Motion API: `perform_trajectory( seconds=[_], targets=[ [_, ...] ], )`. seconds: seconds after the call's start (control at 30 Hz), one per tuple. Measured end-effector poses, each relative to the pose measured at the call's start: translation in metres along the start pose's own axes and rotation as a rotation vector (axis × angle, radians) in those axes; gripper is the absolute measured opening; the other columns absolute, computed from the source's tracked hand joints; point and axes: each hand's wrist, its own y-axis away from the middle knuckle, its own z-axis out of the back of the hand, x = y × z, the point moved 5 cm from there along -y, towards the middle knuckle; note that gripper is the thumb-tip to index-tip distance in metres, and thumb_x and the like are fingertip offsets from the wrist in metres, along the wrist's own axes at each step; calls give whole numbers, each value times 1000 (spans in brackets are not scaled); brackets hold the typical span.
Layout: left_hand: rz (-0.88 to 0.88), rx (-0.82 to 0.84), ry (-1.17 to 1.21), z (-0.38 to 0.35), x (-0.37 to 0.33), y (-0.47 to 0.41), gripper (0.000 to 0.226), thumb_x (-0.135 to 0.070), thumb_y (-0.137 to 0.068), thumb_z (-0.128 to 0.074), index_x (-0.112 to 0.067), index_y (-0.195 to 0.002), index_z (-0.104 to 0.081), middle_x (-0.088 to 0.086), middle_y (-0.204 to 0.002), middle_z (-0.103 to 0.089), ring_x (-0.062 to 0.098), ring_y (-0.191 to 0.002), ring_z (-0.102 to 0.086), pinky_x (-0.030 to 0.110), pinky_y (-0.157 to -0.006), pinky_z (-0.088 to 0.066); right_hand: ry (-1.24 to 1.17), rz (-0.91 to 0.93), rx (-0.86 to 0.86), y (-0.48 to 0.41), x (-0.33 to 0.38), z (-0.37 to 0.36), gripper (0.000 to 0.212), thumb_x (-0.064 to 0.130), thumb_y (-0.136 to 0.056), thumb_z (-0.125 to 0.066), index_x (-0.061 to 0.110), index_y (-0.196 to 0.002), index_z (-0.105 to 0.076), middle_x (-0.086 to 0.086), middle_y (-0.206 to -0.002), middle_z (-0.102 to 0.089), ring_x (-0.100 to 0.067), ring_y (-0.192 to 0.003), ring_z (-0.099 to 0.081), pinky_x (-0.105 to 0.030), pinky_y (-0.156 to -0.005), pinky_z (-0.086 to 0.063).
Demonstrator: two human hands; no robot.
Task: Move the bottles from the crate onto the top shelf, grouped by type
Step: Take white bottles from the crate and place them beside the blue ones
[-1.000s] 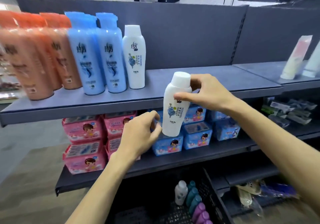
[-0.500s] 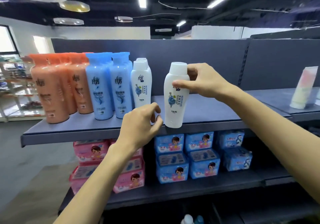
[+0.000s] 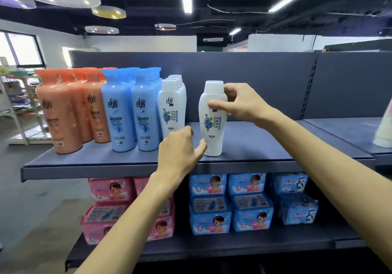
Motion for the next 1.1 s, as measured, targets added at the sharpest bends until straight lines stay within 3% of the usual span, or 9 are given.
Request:
perform_trajectory(
  seconds=[0.13, 0.33, 0.47, 0.63, 0.77, 1.03, 1.1],
  targets=[
    [60, 9, -13, -16, -9, -6, 54, -63, -78, -59, -9, -77, -52, 9, -73, -61, 36, -72, -58, 37, -59, -43, -67, -2, 29, 1, -5, -2, 36, 33, -81, -82, 20, -112, -69, 4, -100, -76, -10, -93, -74, -32, -70, -62],
    [113, 17, -27, -33, -19, -7, 51, -60, -74, -63, -10, -79, -56, 6, -74, -60, 34, -71, -56, 33, -58, -36, -40, 51, 44, 2, -14, -2, 39, 27, -79, -84, 19, -113, -67, 5, -100, -76, -9, -92, -73, -28, -71, -61],
    [141, 13, -42, -38, -22, -13, 46, -55, -73, -64, -12, -74, -49, 2, -65, -46, 30, -64, -42, 32, -58, -32, -27, 33, 79, 0, -25, 1, 38, 27, -77, -85, 19, -109, -68, 6, -99, -77, -11, -92, -73, -34, -77, -61],
    [163, 2, -55, -47, -23, -20, 49, -58, -74, -65, -13, -79, -45, 5, -71, -49, 36, -74, -55, 32, -60, -31, 33, 16, 164, -4, -43, 1, 39, 28, -77, -85, 19, -111, -69, 9, -103, -76, -10, -96, -73, -41, -90, -59],
    [174, -18, -68, -56, -23, -28, 50, -59, -71, -66, -14, -80, -45, 12, -83, -64, 38, -82, -62, 33, -61, -34, 78, 40, 235, -6, -56, 1, 38, 23, -78, -85, 21, -112, -68, 11, -103, -76, -4, -96, -72, -32, -94, -56],
    [232, 0, -90, -77, -17, -52, 47, -54, -67, -67, -13, -81, -47, 9, -80, -60, 37, -81, -63, 31, -59, -34, 350, 71, 310, -18, -87, 0, 56, 28, -77, -82, 23, -129, -60, 13, -117, -68, 2, -105, -64, -8, -85, -46],
    [250, 7, -84, -83, -16, -60, 46, -51, -66, -68, -13, -80, -46, 7, -75, -55, 36, -79, -63, 31, -58, -34, 406, 52, 302, -23, -98, 0, 54, 26, -79, -80, 20, -130, -61, 9, -118, -68, -2, -106, -65, -9, -85, -45]
  ],
)
